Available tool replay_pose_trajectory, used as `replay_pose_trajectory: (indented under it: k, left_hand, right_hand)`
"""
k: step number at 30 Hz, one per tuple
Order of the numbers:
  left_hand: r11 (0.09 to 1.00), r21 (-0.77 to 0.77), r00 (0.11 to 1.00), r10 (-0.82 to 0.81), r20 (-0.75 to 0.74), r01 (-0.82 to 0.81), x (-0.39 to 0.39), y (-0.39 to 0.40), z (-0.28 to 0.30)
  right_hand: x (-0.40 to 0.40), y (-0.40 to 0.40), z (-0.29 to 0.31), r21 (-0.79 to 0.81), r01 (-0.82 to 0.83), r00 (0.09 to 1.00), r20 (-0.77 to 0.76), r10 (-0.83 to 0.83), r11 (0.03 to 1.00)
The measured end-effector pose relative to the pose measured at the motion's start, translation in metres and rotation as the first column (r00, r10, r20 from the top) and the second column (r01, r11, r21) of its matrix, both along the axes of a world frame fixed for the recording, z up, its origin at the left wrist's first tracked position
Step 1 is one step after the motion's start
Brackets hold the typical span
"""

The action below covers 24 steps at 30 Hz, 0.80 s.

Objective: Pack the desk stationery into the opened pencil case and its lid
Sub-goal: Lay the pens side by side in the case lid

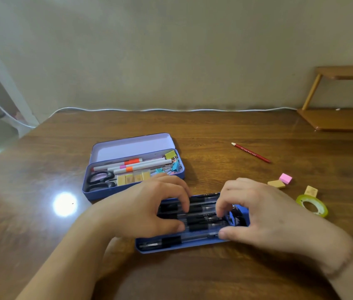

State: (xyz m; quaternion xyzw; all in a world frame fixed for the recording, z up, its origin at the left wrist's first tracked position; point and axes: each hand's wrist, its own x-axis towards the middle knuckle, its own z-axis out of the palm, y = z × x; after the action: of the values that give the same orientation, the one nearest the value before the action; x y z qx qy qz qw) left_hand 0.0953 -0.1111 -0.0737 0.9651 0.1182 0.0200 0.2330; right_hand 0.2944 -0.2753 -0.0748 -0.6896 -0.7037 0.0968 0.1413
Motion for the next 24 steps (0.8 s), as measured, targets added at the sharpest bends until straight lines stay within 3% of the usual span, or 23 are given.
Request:
replay_pose_trajectory:
  k: [17, 19, 21, 22, 24]
  left_hand:
    - [0.998, -0.058, 0.994, -0.025, -0.103, 0.019, -0.003, 0.005, 0.001]
    - [0.998, -0.065, 0.996, -0.022, -0.084, 0.016, -0.004, 0.006, 0.0]
    - [0.998, -0.068, 0.997, -0.017, -0.071, 0.013, -0.004, 0.007, -0.001]
    - [0.998, -0.07, 0.997, -0.016, -0.069, 0.012, -0.004, 0.008, -0.002]
    - [0.997, -0.07, 0.997, -0.016, -0.071, 0.011, -0.003, 0.008, -0.002]
  right_hand:
    - [-0.007, 0.008, -0.006, -0.004, 0.02, 0.998, -0.052, -0.02, 1.0]
    - [0.006, 0.009, -0.006, 0.097, 0.127, 0.987, -0.109, -0.116, 0.987]
    - [0.03, 0.011, -0.007, 0.266, 0.328, 0.945, -0.086, -0.316, 0.906]
    - [0.042, 0.012, -0.007, 0.275, 0.435, 0.894, -0.018, -0.448, 0.857]
    - [0.061, 0.015, -0.01, 0.111, 0.627, 0.761, 0.124, -0.637, 0.771]
